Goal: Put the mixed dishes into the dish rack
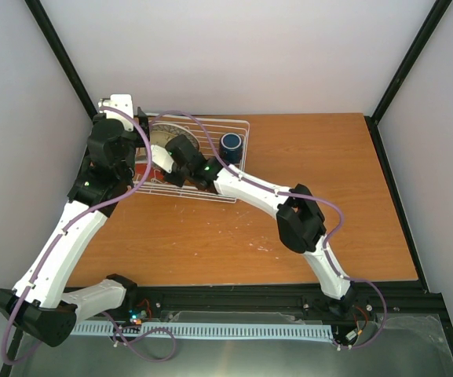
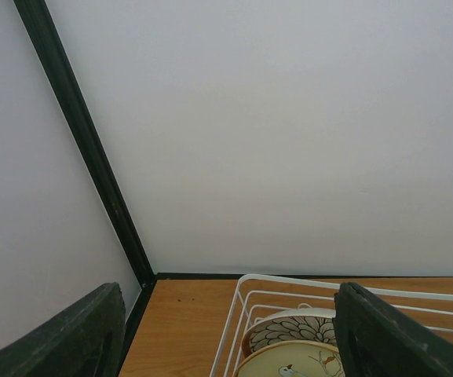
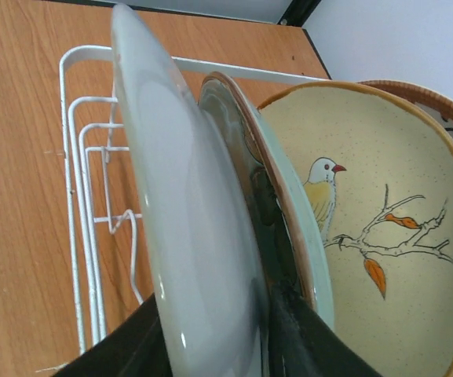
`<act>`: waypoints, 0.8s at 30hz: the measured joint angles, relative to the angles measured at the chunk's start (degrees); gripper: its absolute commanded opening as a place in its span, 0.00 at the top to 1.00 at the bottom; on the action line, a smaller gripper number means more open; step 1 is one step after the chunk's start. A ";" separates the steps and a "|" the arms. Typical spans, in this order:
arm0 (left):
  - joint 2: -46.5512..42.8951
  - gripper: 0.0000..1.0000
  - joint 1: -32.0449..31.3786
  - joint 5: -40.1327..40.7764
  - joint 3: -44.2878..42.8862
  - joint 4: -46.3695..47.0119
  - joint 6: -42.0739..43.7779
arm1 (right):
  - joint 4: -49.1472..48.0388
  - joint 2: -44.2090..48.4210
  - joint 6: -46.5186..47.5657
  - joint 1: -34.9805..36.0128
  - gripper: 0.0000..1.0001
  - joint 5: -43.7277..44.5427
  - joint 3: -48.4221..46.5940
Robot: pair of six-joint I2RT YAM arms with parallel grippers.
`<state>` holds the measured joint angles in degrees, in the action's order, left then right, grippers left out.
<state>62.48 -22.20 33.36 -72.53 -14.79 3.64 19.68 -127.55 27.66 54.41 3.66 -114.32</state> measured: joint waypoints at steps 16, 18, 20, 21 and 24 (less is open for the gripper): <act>0.09 0.27 0.00 -0.39 -0.07 -0.02 -0.13 | -1.70 0.07 -1.18 0.55 0.61 0.20 0.50; 0.09 0.27 0.00 -0.39 -0.07 -0.04 -0.13 | -2.51 0.48 -1.16 0.59 0.60 0.48 1.42; 0.09 0.27 0.00 -0.42 -0.07 -0.04 -0.13 | -2.99 0.94 -1.16 0.63 0.60 0.74 2.16; 0.09 0.27 0.00 -0.42 -0.07 -0.04 -0.13 | -3.04 1.22 -1.16 0.66 0.60 0.85 2.43; 0.04 0.27 0.00 -0.39 -0.07 -0.04 -0.13 | -3.37 2.62 -1.20 0.66 0.58 1.18 3.58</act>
<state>62.52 -22.20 32.97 -72.60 -14.83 3.51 16.32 -124.92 26.46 55.07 4.84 -110.74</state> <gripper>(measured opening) 0.732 0.407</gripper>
